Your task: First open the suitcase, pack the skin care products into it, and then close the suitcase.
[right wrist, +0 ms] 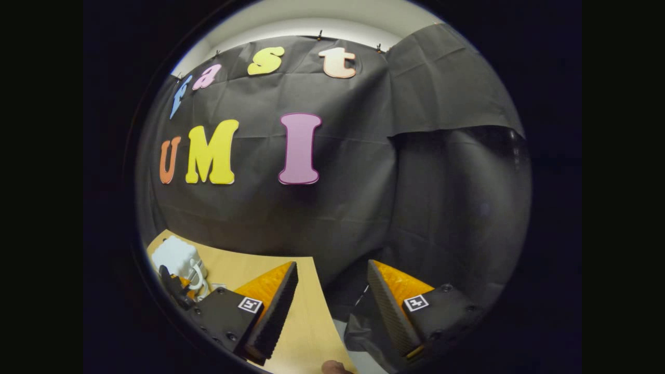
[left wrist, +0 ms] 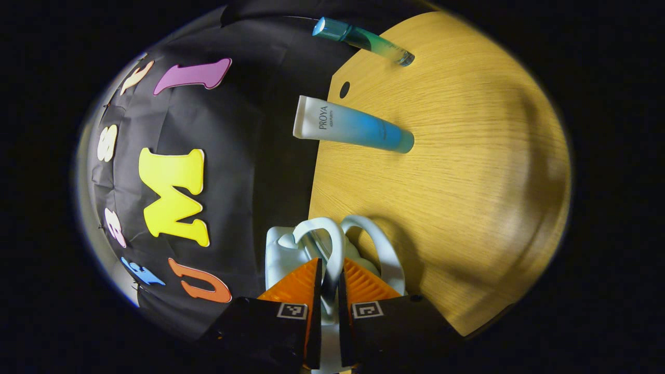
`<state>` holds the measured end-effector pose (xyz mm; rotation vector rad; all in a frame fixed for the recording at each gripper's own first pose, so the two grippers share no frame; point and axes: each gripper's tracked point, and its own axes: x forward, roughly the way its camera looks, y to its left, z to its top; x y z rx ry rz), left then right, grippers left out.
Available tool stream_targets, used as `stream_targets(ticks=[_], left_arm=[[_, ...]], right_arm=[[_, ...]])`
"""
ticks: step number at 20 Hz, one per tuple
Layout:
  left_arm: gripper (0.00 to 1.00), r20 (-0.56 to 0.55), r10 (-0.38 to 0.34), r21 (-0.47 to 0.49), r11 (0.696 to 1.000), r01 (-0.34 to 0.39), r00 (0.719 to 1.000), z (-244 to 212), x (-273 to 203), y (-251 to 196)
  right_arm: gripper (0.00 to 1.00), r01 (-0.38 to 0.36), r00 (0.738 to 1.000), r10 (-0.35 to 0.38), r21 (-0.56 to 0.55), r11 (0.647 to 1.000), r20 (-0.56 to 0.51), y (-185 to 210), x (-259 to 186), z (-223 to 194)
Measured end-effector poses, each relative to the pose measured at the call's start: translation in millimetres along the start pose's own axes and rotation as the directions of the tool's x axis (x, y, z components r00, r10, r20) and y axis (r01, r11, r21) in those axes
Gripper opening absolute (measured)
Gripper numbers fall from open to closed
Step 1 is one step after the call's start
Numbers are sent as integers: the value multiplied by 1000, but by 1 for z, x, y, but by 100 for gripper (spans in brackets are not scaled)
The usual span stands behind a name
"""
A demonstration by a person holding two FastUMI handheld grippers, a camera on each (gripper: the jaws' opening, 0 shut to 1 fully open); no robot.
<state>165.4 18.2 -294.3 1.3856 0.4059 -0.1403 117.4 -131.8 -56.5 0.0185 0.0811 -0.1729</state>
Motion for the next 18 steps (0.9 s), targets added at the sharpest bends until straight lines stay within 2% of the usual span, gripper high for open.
stream_targets(ticks=[1,3,7,8,11,18], left_arm=[[12,14,4,-23,1000,-4,1000,1,-2,4],[5,59,31,-141,990,-23,998,0,-7,18],[2,107,53,-335,942,-15,993,-6,-26,59],[3,123,76,-382,924,-23,989,-8,-34,75],[3,159,142,-534,845,-35,977,-28,-56,123],[2,168,231,-686,726,-55,958,-120,-82,204]], right_arm=[[80,3,1000,-3,4,1000,1,8,-7,3],[80,8,1000,-8,-8,1000,2,23,-17,5],[80,-1,999,2,-31,1000,33,56,-39,21],[80,-2,999,3,-36,999,37,65,-44,24],[80,-19,999,20,-22,1000,39,98,-56,34],[80,-57,995,61,-53,997,73,187,-84,46]])
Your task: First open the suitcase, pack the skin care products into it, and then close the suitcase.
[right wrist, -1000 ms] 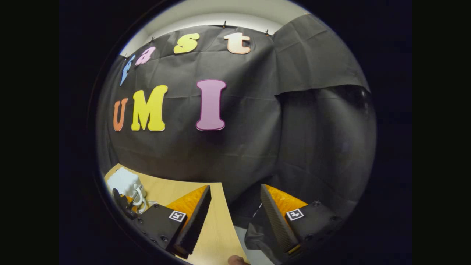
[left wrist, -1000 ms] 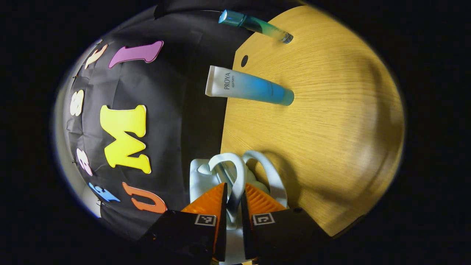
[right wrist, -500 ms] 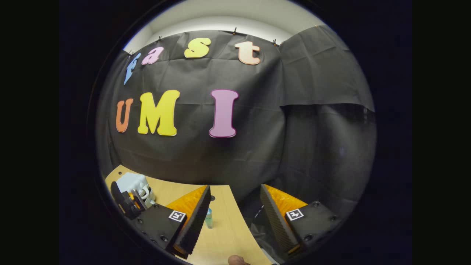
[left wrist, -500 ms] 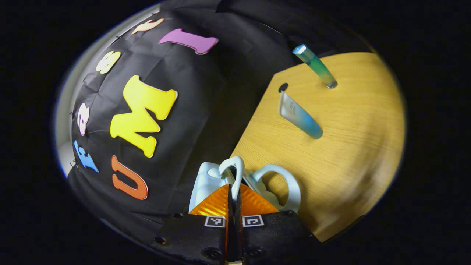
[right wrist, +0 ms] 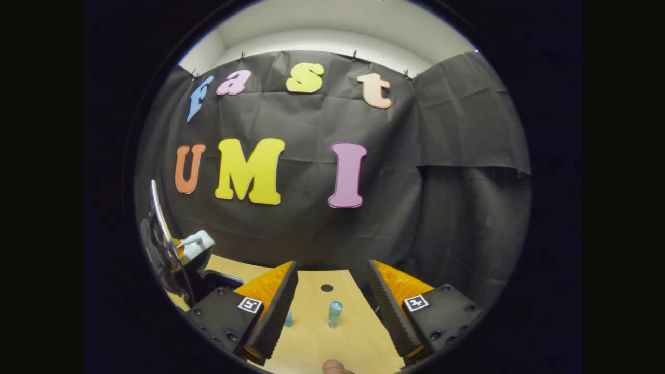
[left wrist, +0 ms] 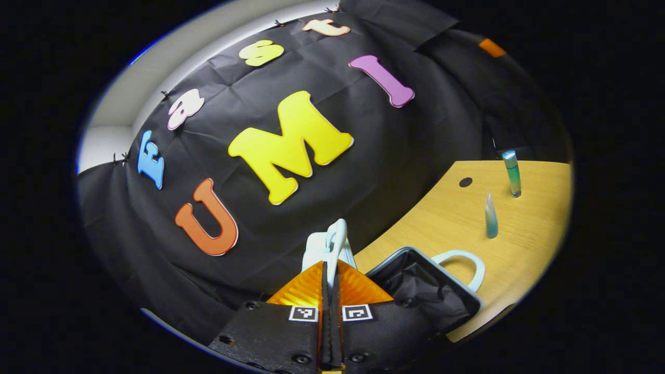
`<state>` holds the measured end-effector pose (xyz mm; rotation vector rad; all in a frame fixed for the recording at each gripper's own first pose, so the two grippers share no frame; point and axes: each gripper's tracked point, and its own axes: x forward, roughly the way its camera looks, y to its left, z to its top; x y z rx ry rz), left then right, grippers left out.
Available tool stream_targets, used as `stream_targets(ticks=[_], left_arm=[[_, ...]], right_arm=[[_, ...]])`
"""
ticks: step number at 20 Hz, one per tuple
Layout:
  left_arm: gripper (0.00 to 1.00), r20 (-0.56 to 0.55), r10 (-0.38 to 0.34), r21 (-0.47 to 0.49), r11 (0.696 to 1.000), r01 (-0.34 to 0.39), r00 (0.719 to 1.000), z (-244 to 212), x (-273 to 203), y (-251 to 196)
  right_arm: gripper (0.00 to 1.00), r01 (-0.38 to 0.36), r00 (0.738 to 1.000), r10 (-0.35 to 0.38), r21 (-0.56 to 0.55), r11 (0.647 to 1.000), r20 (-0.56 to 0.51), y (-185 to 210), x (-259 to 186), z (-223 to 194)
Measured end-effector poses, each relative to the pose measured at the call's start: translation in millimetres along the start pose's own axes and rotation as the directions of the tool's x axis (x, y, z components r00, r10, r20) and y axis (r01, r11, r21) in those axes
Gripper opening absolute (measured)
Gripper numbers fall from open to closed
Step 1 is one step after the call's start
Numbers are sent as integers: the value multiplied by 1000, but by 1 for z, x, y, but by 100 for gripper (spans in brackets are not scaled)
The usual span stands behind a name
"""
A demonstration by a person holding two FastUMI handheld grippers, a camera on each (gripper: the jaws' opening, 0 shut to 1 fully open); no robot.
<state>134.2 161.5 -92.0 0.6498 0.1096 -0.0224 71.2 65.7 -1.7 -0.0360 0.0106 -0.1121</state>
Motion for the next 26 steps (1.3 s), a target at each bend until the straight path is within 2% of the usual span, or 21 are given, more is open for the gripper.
stream_targets(ticks=[4,6,9,11,14,17,20,23,26], left_arm=[[2,1,46,-104,994,-46,999,-41,-2,77],[2,8,52,-196,979,-49,999,-66,-4,103],[2,-22,65,-259,963,-69,998,-120,0,145],[2,-65,68,-326,941,-86,996,-160,6,165],[2,-131,43,-423,901,-95,990,-220,27,179],[3,-249,7,-428,896,-116,968,-293,37,178],[3,-334,-50,-471,874,-120,941,-353,45,162],[3,-400,-90,-494,859,-132,912,-390,46,142],[5,-427,-115,-475,873,-114,897,-402,45,131]], right_arm=[[80,-34,999,34,-13,999,-20,54,-15,0],[80,-47,999,46,-23,999,-26,75,-22,4],[80,-51,999,50,-30,998,-6,98,-33,23],[80,-52,999,52,-49,997,1,109,-41,29],[80,-54,999,53,-87,995,-9,121,-53,30],[80,-69,997,65,-149,986,-33,132,-65,23],[80,-83,996,76,-187,979,-44,139,-74,18],[80,-104,994,97,-215,971,-41,148,-81,17],[80,-117,993,112,-232,966,-36,148,-85,16]])
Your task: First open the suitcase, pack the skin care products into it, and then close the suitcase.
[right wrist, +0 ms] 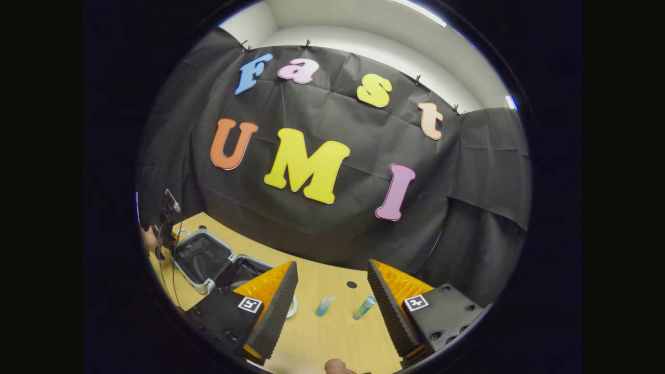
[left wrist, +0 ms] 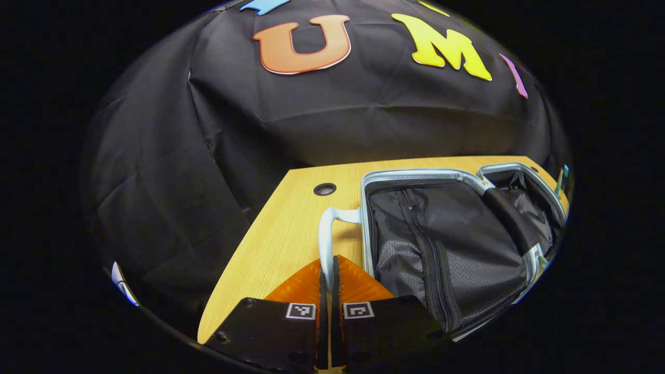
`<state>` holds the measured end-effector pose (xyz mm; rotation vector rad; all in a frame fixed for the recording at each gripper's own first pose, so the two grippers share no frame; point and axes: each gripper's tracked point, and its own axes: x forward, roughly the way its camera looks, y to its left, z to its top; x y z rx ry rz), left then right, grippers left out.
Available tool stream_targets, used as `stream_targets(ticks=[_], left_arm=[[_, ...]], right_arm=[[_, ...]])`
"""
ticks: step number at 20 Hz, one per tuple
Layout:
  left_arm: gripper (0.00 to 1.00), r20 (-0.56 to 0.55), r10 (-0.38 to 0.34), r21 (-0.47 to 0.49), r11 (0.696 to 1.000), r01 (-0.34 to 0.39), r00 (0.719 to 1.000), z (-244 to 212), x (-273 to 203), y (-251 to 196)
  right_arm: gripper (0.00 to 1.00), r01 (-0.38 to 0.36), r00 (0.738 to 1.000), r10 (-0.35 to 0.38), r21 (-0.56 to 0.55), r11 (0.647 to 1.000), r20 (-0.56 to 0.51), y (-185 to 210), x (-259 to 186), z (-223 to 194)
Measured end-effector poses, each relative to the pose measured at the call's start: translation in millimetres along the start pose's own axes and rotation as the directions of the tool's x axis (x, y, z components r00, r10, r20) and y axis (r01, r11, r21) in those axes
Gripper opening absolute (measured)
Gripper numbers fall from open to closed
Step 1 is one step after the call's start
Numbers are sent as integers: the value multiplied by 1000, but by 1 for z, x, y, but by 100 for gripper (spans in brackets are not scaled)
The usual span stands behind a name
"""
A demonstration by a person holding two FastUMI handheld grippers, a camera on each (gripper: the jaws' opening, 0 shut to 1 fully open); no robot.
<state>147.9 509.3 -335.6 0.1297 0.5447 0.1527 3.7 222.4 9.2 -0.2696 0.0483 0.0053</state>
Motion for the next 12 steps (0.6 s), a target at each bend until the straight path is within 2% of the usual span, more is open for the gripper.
stream_targets(ticks=[2,3,4,5,6,8,9,10,12], left_arm=[[8,-18,-7,5,1000,7,1000,-5,1,-1],[3,-17,24,18,1000,-23,1000,-6,5,6],[19,-26,50,30,998,-50,998,-6,5,11],[27,-30,73,52,996,-71,997,-3,0,15],[40,-29,70,60,996,-68,997,1,-4,12],[48,17,49,48,998,-50,999,23,-18,-2],[67,45,33,36,999,-35,998,34,-33,-10],[64,71,29,30,999,-31,997,48,-46,-20],[74,118,9,17,1000,-11,993,69,-68,-50]], right_arm=[[80,-5,1000,5,16,1000,-14,-1,-1,-5],[80,-6,1000,6,23,1000,-18,-2,-1,-7],[80,-6,1000,6,28,1000,-20,-4,-1,-9],[80,-8,1000,9,32,999,-22,-7,0,-12],[80,-11,1000,12,37,999,-25,-9,0,-15],[80,-22,999,24,53,998,-28,-15,4,-22],[80,-24,999,25,57,998,-33,-20,7,-26],[80,-28,999,31,65,997,-39,-25,10,-31],[80,-34,998,38,90,995,-46,-37,16,-38]])
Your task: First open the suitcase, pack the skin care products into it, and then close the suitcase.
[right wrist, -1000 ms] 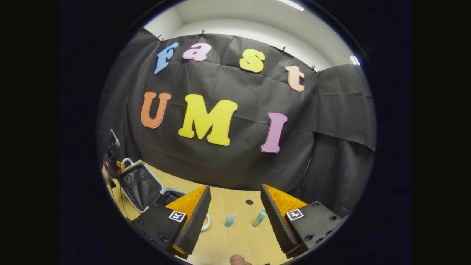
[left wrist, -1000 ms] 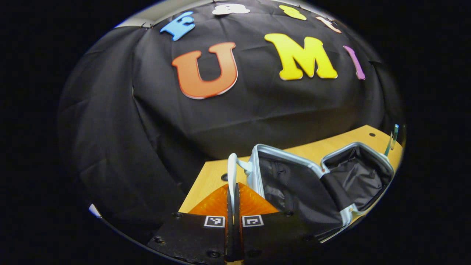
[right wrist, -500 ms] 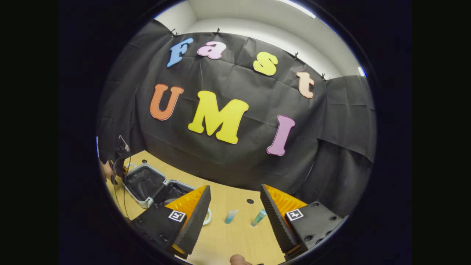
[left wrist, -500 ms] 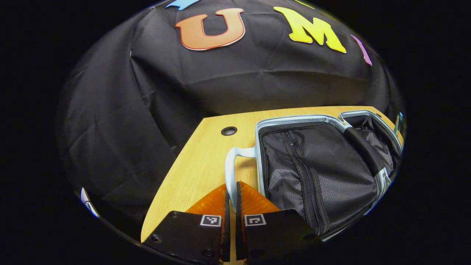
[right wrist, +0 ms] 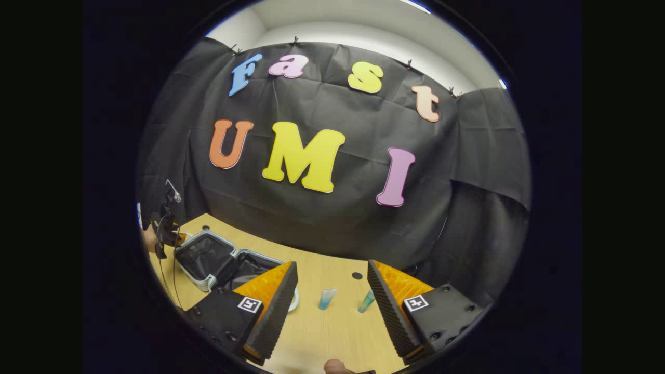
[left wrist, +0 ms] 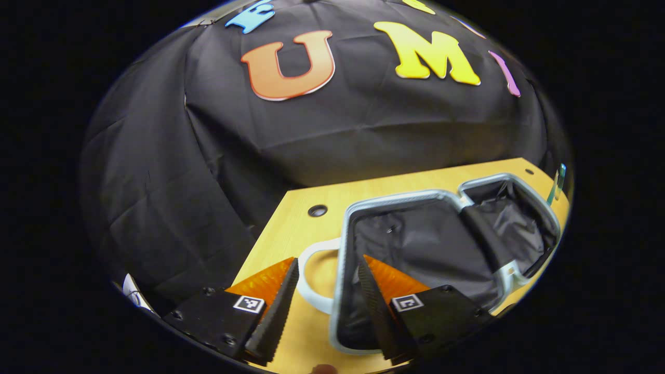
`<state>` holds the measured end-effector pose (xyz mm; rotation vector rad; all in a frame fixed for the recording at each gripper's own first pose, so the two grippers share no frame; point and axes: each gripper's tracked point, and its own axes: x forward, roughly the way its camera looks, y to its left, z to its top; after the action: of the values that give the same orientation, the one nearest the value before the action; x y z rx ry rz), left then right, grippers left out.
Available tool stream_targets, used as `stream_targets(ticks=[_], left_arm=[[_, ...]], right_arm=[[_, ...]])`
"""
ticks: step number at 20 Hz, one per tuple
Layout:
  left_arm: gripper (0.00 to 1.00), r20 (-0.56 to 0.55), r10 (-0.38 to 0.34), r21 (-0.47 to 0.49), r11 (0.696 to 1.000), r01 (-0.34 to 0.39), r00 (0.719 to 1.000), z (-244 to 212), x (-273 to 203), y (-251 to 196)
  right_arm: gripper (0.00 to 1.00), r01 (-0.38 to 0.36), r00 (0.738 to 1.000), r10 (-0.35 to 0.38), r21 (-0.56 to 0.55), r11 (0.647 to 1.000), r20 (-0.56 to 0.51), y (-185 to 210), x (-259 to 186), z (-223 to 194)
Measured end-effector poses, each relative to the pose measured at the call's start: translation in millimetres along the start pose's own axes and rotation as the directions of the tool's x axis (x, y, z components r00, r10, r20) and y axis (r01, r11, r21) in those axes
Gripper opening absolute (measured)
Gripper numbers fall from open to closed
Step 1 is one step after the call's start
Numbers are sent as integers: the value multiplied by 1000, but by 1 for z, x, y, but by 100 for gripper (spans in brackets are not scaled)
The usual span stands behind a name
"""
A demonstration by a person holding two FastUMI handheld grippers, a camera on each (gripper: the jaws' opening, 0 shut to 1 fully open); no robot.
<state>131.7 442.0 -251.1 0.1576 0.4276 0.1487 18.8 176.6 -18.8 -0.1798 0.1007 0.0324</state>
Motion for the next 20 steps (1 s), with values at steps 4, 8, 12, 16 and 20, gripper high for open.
stream_targets(ticks=[4,8,12,16,20], left_arm=[[99,46,-40,-17,999,41,998,35,-36,-77],[99,65,-134,-57,989,138,989,58,-72,-183],[99,66,-238,-19,971,240,969,68,-97,-293],[99,37,-339,27,941,338,940,67,-103,-397],[99,-17,-410,51,910,411,912,54,-97,-478]], right_arm=[[80,-14,1000,14,23,1000,-10,-36,17,-14],[80,-29,1000,29,-3,1000,9,-83,38,-24],[80,-28,1000,28,19,999,-12,-134,63,-44],[80,-51,997,53,27,998,-49,-168,88,-68],[80,-100,991,102,26,995,-87,-183,110,-92]])
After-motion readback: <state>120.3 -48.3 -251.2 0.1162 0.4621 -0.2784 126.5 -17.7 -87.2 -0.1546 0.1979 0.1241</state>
